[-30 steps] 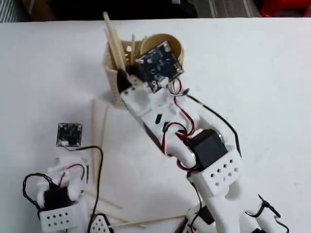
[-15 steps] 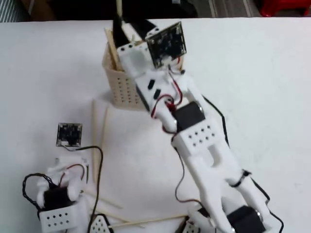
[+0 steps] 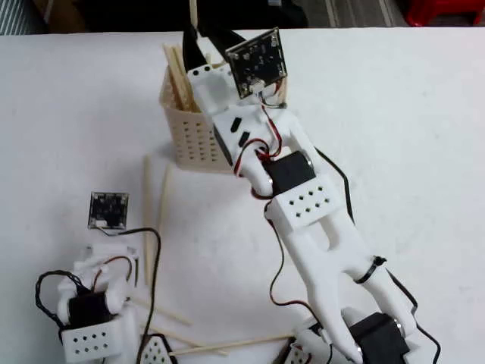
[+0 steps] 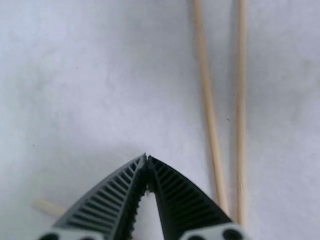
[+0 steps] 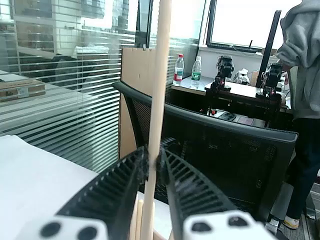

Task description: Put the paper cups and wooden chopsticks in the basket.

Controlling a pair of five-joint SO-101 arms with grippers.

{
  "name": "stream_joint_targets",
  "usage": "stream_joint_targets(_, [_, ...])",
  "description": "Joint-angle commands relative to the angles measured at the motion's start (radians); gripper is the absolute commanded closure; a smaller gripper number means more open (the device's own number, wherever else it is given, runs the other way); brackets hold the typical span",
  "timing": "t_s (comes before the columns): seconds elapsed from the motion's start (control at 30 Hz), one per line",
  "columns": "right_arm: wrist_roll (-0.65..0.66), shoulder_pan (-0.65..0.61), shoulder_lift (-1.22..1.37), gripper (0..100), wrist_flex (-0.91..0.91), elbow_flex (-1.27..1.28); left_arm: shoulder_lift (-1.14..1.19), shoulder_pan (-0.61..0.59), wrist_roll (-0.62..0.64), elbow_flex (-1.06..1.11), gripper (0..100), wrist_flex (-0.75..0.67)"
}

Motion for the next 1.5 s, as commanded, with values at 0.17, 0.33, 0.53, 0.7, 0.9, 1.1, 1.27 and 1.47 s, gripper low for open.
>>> stream_joint_targets(0.17, [0.005,0.004,-0.016,90.2,0.097,-0.017,-0.012,0.015,-0.003,-0.005,97,0.006])
stream_joint_targets(0.33, [0.003,-0.01,-0.036,80.0,0.2,-0.015,-0.012,0.015,-0.003,-0.005,97,0.006])
stream_joint_targets(0.53, [0.003,-0.111,-0.2,86.5,0.418,-0.009,-0.012,0.015,-0.003,-0.005,97,0.006])
stream_joint_targets(0.7, [0.002,-0.189,-0.302,94.5,0.633,-0.008,-0.012,0.015,-0.003,-0.005,97,0.006])
stream_joint_targets(0.9, [0.002,-0.189,-0.326,97.1,0.931,-0.008,-0.012,0.015,-0.003,-0.005,97,0.006])
stream_joint_targets(1.1, [0.009,-0.222,-0.326,97.1,1.271,-0.009,-0.012,0.015,-0.003,-0.005,97,0.006])
stream_joint_targets(1.27, [0.009,-0.236,-0.326,97.1,1.429,-0.009,-0.012,0.015,-0.003,-0.005,97,0.006])
stream_joint_targets(1.47, [0.005,-0.239,-0.326,97.1,1.535,-0.009,-0.012,0.015,-0.003,-0.005,97,0.006])
